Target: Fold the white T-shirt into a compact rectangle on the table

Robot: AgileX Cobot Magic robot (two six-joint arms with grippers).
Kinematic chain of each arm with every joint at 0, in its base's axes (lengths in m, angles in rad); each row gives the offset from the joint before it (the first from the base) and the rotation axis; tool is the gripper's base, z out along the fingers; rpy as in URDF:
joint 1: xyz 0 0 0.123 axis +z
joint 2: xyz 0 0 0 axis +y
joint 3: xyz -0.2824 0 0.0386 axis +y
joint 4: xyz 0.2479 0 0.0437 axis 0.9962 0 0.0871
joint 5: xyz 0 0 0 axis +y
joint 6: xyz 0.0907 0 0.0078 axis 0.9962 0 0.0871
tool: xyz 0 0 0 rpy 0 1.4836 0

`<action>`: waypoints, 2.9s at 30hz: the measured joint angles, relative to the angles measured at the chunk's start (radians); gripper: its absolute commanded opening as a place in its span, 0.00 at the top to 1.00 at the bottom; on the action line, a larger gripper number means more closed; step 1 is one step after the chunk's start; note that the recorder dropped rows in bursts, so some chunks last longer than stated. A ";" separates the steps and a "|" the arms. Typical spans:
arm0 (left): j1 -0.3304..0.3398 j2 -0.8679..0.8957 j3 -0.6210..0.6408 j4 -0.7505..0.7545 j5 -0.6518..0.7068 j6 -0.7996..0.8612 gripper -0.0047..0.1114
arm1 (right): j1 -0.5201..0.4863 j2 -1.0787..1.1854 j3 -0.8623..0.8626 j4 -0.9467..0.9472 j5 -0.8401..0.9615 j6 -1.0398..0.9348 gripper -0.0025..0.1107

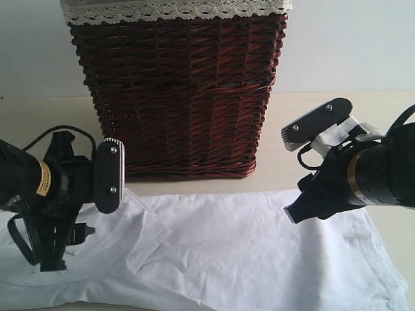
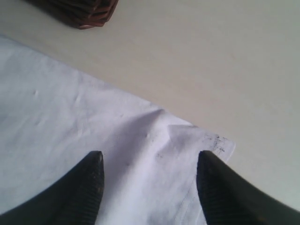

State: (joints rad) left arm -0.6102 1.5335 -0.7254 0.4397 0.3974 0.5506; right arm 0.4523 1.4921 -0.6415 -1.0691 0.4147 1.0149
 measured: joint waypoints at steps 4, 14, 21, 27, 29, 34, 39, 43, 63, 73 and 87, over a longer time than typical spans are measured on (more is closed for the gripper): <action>0.084 0.029 0.000 0.411 0.042 -0.558 0.83 | 0.000 0.000 0.000 0.010 -0.017 0.000 0.48; 0.303 -0.029 0.000 0.077 0.005 -0.766 0.96 | 0.000 0.000 0.000 0.013 -0.023 0.000 0.48; 0.168 -0.040 0.000 -0.462 -0.012 -0.283 0.96 | 0.000 0.000 0.000 0.013 -0.023 0.000 0.48; 0.077 0.057 0.000 -0.731 -0.010 -0.088 0.96 | 0.000 0.000 0.000 0.013 -0.023 0.000 0.48; 0.069 0.107 0.000 -0.767 -0.008 -0.070 0.96 | 0.000 0.000 0.000 0.013 -0.023 0.000 0.48; 0.066 0.191 0.000 -0.781 -0.033 -0.061 0.96 | 0.000 0.000 0.000 0.013 -0.023 0.000 0.48; 0.066 0.188 0.000 -0.670 -0.074 -0.061 0.96 | 0.000 0.000 0.000 0.013 -0.023 0.000 0.48; 0.086 0.157 0.000 -0.558 -0.115 -0.061 0.96 | 0.000 0.000 0.000 0.013 -0.023 0.000 0.48; 0.446 0.062 0.000 -0.429 -0.257 -0.093 0.96 | 0.000 0.000 0.000 0.017 -0.039 0.000 0.48; 0.772 0.022 0.000 -0.531 0.027 -0.233 0.96 | 0.000 0.000 0.000 0.026 -0.043 0.000 0.48; 1.113 0.043 0.000 -1.118 0.368 0.336 0.80 | 0.000 0.000 0.000 0.049 -0.045 0.000 0.48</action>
State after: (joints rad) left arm 0.5024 1.5763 -0.7254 -0.6787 0.7657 0.8866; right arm 0.4523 1.4917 -0.6415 -1.0205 0.3694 1.0149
